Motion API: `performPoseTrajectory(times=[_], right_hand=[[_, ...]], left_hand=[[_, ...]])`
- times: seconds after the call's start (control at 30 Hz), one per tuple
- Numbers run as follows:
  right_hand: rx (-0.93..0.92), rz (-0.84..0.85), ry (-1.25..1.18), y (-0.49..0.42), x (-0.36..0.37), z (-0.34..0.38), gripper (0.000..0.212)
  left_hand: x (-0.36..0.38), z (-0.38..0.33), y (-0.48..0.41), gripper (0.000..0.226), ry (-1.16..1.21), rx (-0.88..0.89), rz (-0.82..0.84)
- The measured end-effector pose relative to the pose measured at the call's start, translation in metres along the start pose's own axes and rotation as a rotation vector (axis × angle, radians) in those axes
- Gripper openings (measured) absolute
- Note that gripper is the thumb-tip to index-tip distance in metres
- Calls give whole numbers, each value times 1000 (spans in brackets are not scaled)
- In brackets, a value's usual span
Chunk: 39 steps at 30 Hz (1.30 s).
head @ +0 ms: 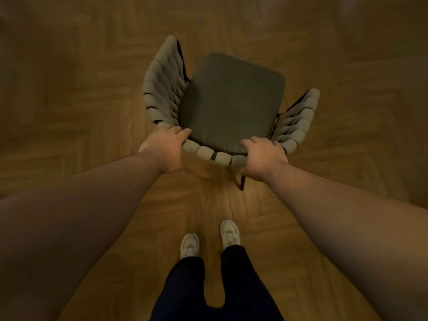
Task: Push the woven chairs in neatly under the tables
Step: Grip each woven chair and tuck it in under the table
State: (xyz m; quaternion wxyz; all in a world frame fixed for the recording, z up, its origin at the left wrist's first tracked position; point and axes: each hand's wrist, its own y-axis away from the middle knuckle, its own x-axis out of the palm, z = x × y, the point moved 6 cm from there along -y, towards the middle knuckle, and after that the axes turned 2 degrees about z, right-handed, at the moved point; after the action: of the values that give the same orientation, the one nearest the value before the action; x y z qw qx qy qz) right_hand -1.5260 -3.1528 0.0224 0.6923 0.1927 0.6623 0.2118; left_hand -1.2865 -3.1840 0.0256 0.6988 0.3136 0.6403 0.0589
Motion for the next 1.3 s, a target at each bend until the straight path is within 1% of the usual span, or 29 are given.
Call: performPoseTrajectory(times=[0.13, 0.2, 0.27, 0.33, 0.43, 0.5, 0.57, 0.7, 0.8, 0.9, 1.13, 1.3], right_hand=[[-49, 154, 5, -33, 23, -3, 77], [-69, 207, 45, -43, 35, -2, 77], [-102, 188, 116, -51, 43, -3, 64], [-102, 183, 135, -58, 47, -8, 54], [-83, 197, 129, -67, 51, -12, 49], [-72, 201, 146, -70, 53, -11, 44], [-60, 188, 154, -69, 54, -9, 42], [-85, 170, 179, -59, 58, -5, 42], [-147, 168, 218, -49, 65, 11, 42], [-228, 174, 255, -38, 74, 34, 43], [-422, 238, 369, -7, 94, 87, 50], [-528, 260, 443, 15, 110, 122, 45]], left_hand=[[12, -14, -43, 86, -155, 28, 113], [18, -20, -59, 77, -222, 47, 129], [23, -22, -73, 70, -247, 54, 121], [27, -21, -84, 63, -258, 55, 135], [33, -16, -91, 53, -281, 34, 164], [33, -16, -90, 43, -271, 26, 139], [33, -18, -85, 39, -256, 21, 124], [41, -17, -64, 35, -234, -3, 121], [52, -11, -35, 35, -196, -31, 126], [63, 2, -3, 35, -160, -89, 135], [102, 25, 78, 43, 2, -266, 207], [135, 30, 139, 41, 141, -395, 221]])
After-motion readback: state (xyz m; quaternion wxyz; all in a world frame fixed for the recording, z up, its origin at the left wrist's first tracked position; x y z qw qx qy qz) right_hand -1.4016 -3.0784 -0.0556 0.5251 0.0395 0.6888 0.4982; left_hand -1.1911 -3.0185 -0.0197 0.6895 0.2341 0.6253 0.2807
